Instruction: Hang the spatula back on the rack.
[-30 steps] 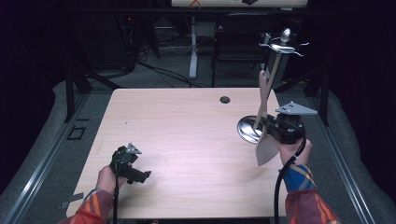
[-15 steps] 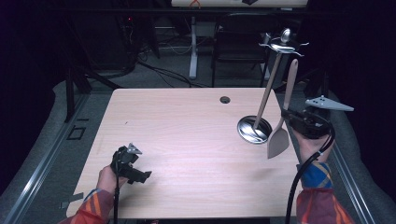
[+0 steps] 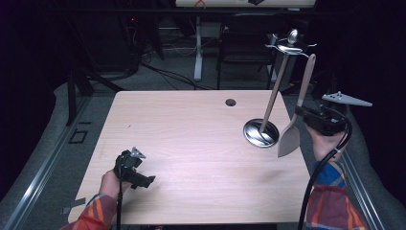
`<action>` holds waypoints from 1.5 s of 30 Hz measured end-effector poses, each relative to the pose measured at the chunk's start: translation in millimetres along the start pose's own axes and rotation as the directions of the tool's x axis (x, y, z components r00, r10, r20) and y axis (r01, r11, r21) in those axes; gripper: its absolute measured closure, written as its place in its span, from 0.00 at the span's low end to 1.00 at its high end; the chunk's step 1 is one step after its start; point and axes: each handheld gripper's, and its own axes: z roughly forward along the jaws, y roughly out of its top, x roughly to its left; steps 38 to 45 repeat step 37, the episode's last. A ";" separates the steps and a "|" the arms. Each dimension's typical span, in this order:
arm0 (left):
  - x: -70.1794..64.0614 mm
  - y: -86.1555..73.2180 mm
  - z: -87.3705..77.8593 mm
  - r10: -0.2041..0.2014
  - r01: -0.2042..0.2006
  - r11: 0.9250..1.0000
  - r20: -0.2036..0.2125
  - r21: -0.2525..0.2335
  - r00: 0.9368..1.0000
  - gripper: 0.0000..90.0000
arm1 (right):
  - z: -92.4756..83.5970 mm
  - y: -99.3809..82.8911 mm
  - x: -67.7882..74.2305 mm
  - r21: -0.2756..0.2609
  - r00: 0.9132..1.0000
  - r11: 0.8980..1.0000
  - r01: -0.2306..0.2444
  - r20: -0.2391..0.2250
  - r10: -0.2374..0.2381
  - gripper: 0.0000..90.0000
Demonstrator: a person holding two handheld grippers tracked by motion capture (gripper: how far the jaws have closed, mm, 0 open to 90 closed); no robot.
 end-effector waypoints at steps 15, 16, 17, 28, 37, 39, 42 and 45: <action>0.7 -1.0 -0.5 -0.001 0.001 1.000 0.004 0.007 1.000 0.00 | 18.1 5.3 1.3 0.034 0.999 0.999 0.022 0.023 -0.023 0.87; 0.6 -1.0 -0.5 0.000 0.000 1.000 0.003 0.009 1.000 0.00 | 19.1 5.8 1.1 0.040 0.999 0.999 0.029 0.027 -0.030 0.87; 0.2 -1.1 -0.2 -0.001 0.001 1.000 0.001 0.006 1.000 0.00 | 20.3 6.1 1.6 0.038 0.999 0.999 0.029 0.035 -0.030 0.87; 0.6 -0.7 -0.4 0.002 -0.002 1.000 0.009 0.007 1.000 0.00 | 21.7 -2.5 6.1 0.096 0.999 0.995 0.026 0.041 -0.030 0.55; -0.1 1.3 -0.8 0.010 -0.010 1.000 0.006 0.000 1.000 0.00 | 29.4 -36.6 32.7 0.306 0.995 0.950 0.061 -0.089 -0.036 0.14; -0.1 1.3 -0.8 0.010 -0.010 1.000 0.006 0.000 1.000 0.00 | 29.4 -36.6 32.7 0.306 0.995 0.950 0.061 -0.089 -0.036 0.14; -0.1 1.3 -0.8 0.010 -0.010 1.000 0.006 0.000 1.000 0.00 | 29.4 -36.6 32.7 0.306 0.995 0.950 0.061 -0.089 -0.036 0.14; -0.1 1.3 -0.8 0.010 -0.010 1.000 0.006 0.000 1.000 0.00 | 29.4 -36.6 32.7 0.306 0.995 0.950 0.061 -0.089 -0.036 0.14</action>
